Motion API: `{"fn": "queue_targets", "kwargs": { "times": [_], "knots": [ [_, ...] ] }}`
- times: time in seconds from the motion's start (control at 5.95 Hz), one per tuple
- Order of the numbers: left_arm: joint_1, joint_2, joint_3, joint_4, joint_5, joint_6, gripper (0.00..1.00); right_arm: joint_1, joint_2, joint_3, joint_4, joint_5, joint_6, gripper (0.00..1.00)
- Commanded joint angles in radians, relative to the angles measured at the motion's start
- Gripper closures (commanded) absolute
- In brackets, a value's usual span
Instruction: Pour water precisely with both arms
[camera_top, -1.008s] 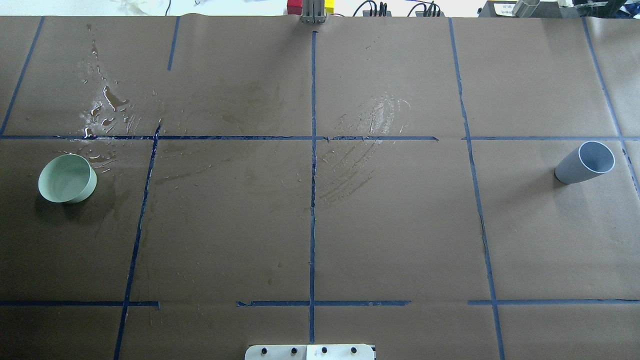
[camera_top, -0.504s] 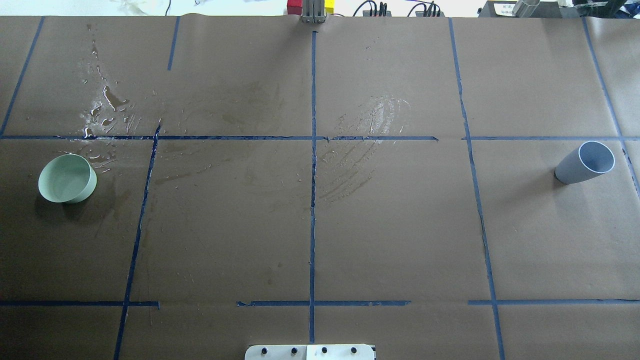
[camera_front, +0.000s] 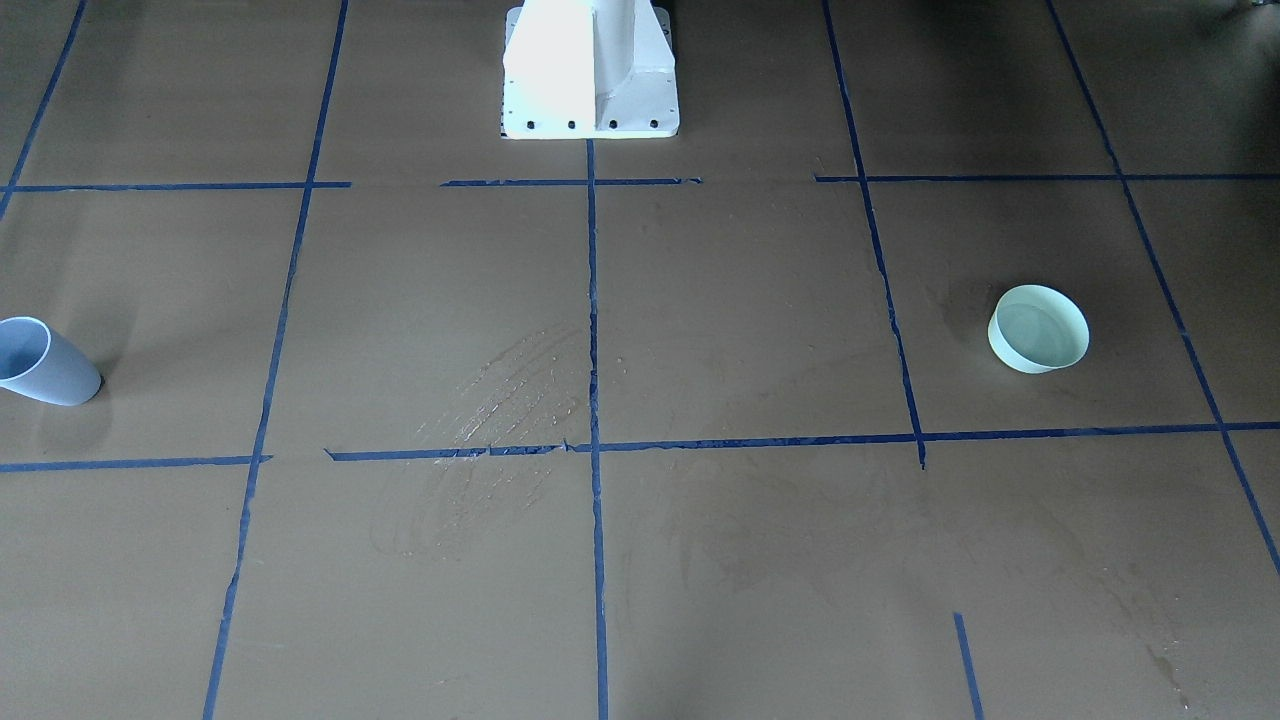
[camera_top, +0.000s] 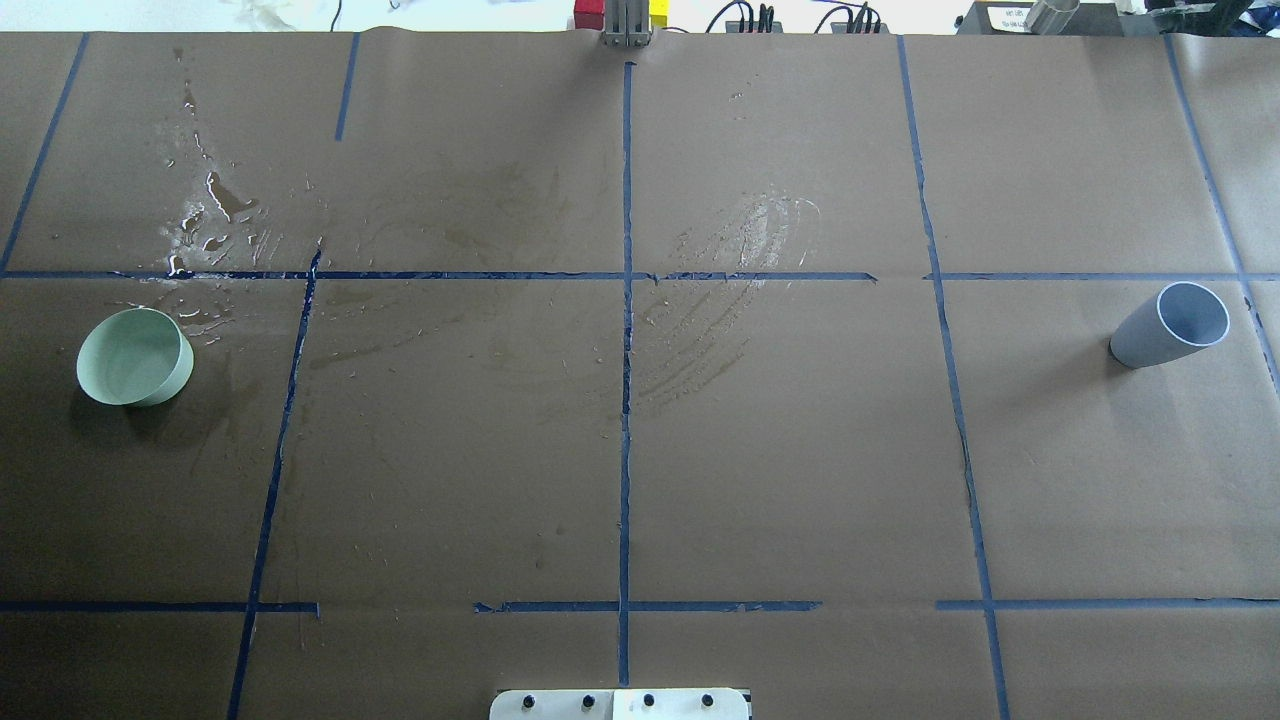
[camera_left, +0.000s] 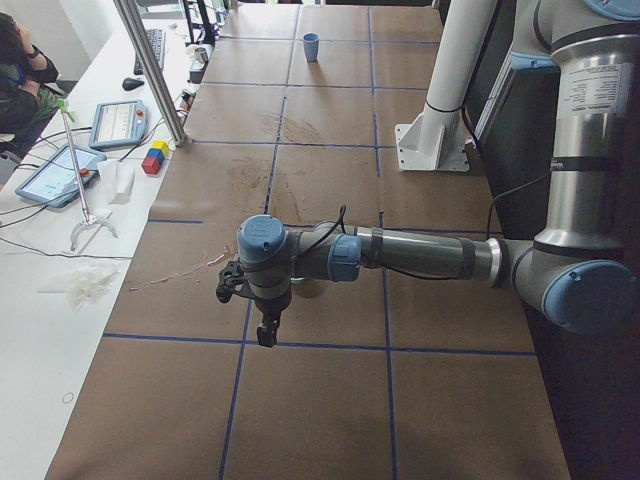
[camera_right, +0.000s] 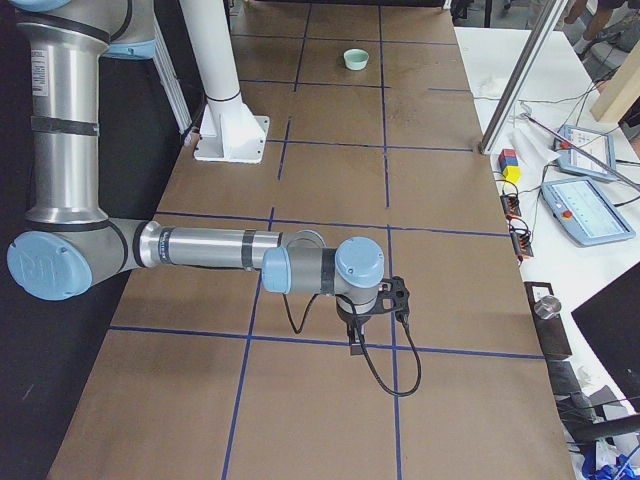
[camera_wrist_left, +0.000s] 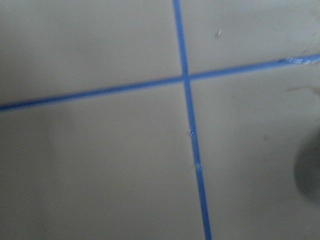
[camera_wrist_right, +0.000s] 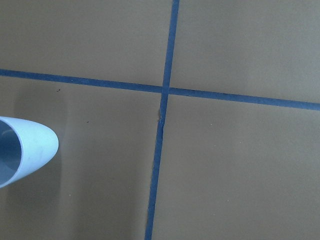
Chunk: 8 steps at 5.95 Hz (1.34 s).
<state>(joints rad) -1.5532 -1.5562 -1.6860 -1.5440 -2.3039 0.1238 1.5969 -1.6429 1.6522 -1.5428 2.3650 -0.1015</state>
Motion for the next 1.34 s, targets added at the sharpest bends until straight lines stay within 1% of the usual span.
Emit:
{"fn": "queue_targets", "kwargs": {
  "times": [0.0,0.17,0.34,0.5,0.67,0.84,1.01,1.18],
  "knots": [
    [0.016,-0.002,-0.011,-0.066,-0.015,-0.019,0.00,0.000,0.000,0.006,0.000,-0.001,0.002,0.00],
    [0.098,-0.002,-0.012,-0.079,-0.066,-0.217,0.00,0.000,0.000,0.006,0.000,-0.001,0.006,0.00],
    [0.193,0.001,-0.003,-0.219,-0.059,-0.442,0.00,0.000,0.000,0.005,0.000,-0.001,0.006,0.00],
    [0.291,0.030,0.014,-0.410,-0.054,-0.662,0.00,0.000,0.000,0.004,0.000,-0.001,0.006,0.00],
    [0.356,0.031,0.018,-0.520,-0.051,-0.855,0.00,0.000,0.000,0.004,0.000,-0.001,0.006,0.00],
    [0.392,0.031,0.035,-0.597,-0.005,-0.972,0.00,0.000,0.000,0.004,-0.002,-0.001,0.006,0.00],
    [0.445,0.031,0.076,-0.676,0.051,-1.059,0.00,0.000,0.000,0.004,-0.002,-0.001,0.006,0.00],
    [0.494,0.030,0.109,-0.715,0.075,-1.090,0.00,0.000,0.000,0.004,0.000,-0.001,0.006,0.00]
  ]
}}
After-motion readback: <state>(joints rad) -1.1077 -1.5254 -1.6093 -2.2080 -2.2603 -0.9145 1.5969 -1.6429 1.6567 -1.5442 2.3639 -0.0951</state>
